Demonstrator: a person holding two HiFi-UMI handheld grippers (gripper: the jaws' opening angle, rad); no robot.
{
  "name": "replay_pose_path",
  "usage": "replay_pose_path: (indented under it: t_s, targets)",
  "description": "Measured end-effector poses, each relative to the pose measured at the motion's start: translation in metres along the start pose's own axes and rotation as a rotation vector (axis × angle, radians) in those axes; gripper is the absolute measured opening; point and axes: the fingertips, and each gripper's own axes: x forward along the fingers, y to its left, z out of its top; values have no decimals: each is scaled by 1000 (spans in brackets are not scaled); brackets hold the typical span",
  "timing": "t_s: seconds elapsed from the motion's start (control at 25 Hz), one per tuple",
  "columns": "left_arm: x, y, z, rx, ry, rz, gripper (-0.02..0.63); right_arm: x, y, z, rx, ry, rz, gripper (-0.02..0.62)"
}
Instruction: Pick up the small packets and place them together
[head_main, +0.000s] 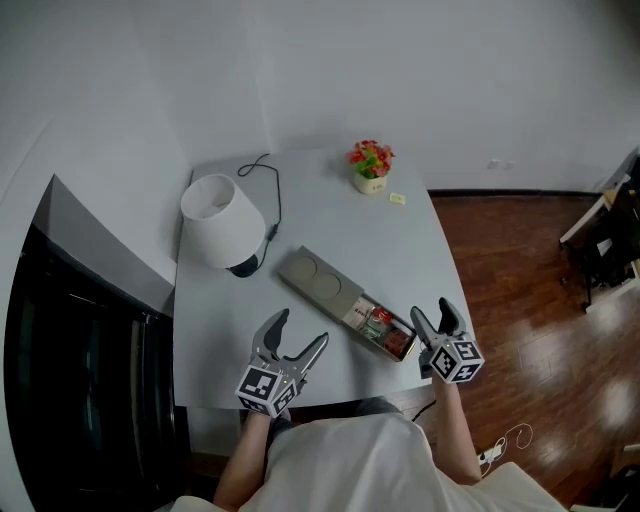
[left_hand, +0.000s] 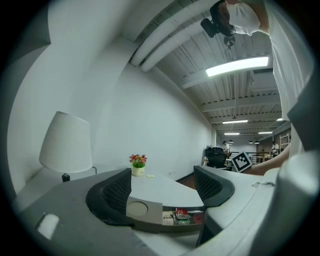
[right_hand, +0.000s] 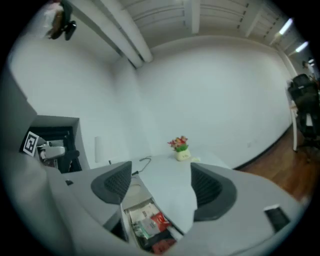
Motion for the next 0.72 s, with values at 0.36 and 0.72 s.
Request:
replay_pose_path:
  t_s: [0.36,0.72]
  targets:
    - [-27,28,13,18,-63,127,395,16,143,74,-334,-209,225,463]
    - [-40,40,24,40,-90,151,400,19,182,61,-353,-146,328,448]
